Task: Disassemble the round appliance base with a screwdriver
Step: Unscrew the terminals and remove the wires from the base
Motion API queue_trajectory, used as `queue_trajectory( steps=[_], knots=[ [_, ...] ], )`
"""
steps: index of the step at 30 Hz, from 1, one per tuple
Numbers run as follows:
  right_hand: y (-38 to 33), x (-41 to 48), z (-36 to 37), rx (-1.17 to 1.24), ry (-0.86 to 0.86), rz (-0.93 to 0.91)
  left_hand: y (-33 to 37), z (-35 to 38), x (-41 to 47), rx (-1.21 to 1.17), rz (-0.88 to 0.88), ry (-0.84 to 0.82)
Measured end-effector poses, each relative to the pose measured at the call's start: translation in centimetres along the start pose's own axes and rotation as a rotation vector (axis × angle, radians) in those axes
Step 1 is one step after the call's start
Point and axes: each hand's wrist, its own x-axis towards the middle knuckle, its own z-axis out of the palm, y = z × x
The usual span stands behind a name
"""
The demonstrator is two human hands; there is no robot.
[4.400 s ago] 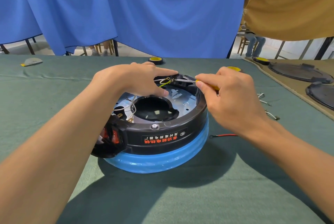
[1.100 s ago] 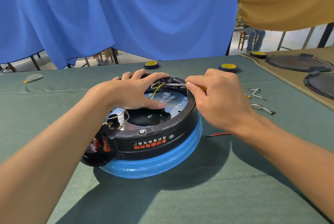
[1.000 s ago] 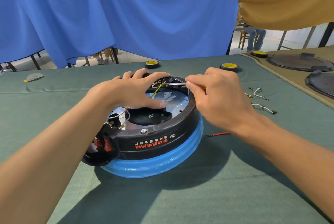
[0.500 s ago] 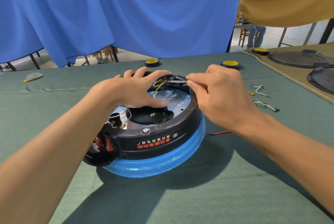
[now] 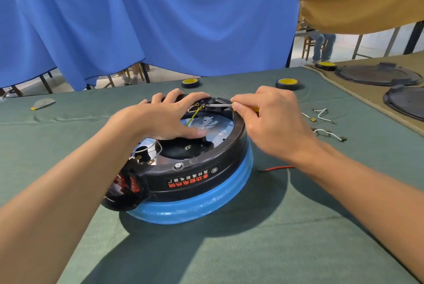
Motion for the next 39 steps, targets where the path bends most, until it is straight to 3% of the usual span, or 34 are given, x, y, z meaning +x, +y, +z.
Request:
queue_trajectory(
  steps=[6, 11, 13, 20, 25, 30, 39],
  knots=[
    [0.4, 0.5, 0.1, 0.042, -0.031, 0.017, 0.0, -0.1, 0.3, -0.001, -0.008, -0.032],
    [2.4, 2.0, 0.1, 0.469, -0.109, 0.426, 0.0, -0.2, 0.3, 0.001, -0.001, -0.038],
    [2.5, 2.1, 0.2, 0.516, -0.094, 0.484, 0.0, -0.1, 0.3, 0.001, 0.0, -0.028],
    [0.5, -0.2, 0.5, 0.025, 0.04, 0.028, -0.5, 0.3, 0.5, -0.006, 0.01, 0.021],
    [0.6, 0.3, 0.3, 0.073, 0.011, 0.032, -0.6, 0.4, 0.6, -0.009, 0.018, 0.02],
    [2.7, 1.9, 0.2, 0.418, -0.092, 0.351, -0.4, 0.1, 0.6, -0.002, 0.016, -0.003],
    [1.2, -0.2, 0.8, 0.103, 0.109, 0.004, -0.7, 0.5, 0.6, -0.014, 0.022, 0.042]
  ],
)
